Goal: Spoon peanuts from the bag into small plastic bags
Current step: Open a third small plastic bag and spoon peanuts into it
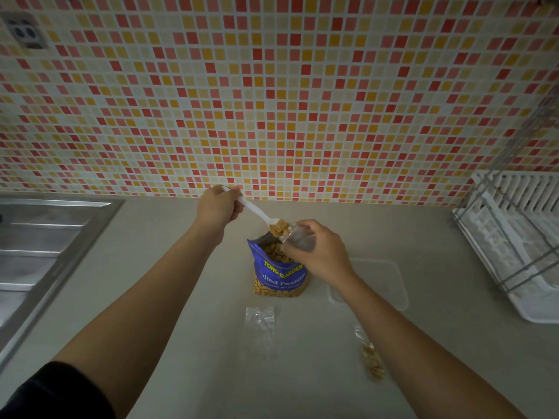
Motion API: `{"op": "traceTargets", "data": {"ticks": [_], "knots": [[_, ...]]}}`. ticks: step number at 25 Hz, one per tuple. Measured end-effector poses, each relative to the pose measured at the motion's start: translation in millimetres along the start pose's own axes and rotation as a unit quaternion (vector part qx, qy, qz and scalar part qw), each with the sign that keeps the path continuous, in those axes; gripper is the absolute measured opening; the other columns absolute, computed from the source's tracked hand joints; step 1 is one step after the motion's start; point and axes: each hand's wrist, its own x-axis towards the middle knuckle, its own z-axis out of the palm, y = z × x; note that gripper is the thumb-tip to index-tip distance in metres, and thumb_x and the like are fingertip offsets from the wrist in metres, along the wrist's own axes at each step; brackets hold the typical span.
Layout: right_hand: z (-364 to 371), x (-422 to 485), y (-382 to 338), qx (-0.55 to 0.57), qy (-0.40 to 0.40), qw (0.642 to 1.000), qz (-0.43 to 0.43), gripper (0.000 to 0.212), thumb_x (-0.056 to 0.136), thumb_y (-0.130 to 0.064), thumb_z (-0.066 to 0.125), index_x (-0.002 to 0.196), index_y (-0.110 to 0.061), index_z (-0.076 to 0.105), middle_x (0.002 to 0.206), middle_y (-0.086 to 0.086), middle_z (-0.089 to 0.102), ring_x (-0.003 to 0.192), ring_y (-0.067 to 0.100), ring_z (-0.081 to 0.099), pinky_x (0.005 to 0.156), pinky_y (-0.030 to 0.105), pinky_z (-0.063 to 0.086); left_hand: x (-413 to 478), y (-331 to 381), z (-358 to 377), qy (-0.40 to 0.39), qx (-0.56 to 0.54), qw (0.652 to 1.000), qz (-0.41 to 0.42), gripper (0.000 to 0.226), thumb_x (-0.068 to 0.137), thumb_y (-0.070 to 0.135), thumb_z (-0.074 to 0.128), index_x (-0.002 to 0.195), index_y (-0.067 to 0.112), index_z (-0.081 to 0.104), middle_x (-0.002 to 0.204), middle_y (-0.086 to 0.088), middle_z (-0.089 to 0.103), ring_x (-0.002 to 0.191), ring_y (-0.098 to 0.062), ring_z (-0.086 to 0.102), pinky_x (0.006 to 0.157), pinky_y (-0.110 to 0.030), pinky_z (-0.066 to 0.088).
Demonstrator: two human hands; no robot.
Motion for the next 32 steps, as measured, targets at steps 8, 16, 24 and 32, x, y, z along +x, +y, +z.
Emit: {"op": "traceTargets", "data": {"ticks": [8,16,24,32], "knots": [[12.0,-2.0,-10.3,0.171,0.037,0.984,0.018,0.045,0.07,-0.039,0.076,0.109,-0.029,0.055,0.101,-0.009,0.063,0.092,0.01,0.061,0.078,0.027,0.051,-62.8,42.1,7.0,-0.084,0.283,0.876,0.381,0.019,0.093,0.024,0.051,0.084,0.012,0.061,0.069,-0.01,0.067,0.063,-0.015,0.064,0.062,-0.027,0.05],[-2.3,-5.3,17.5,0.225,0.07,0.966,0.103,0.044,0.071,-0.045,0.074,0.108,-0.031,0.054,0.103,-0.01,0.063,0.089,0.007,0.062,0.07,0.028,0.053,-28.5,1.2,-4.9,-0.038,0.187,0.952,0.241,0.015,0.093,0.022,0.05,0.085,0.015,0.061,0.068,0.003,0.063,0.056,-0.001,0.059,0.062,-0.022,0.046],[-4.0,-7.5,34.9,0.231,-0.033,0.964,0.131,0.046,0.075,-0.039,0.072,0.113,-0.024,0.052,0.107,-0.001,0.065,0.08,0.01,0.063,0.055,0.019,0.047,-23.3,-40.3,6.9,-0.198,0.376,0.86,0.283,0.018,0.093,0.022,0.051,0.096,0.013,0.066,0.073,-0.004,0.07,0.068,-0.011,0.064,0.055,-0.004,0.042],[-7.7,-11.8,32.3,0.218,-0.052,0.967,0.122,0.055,0.077,-0.036,0.072,0.123,-0.018,0.049,0.114,-0.006,0.059,0.094,0.003,0.058,0.056,0.007,0.046,-15.2,-47.0,4.8,-0.113,0.164,0.979,0.042,0.017,0.09,0.011,0.052,0.081,0.004,0.065,0.069,-0.013,0.062,0.062,-0.018,0.055,0.061,-0.025,0.047]]}}
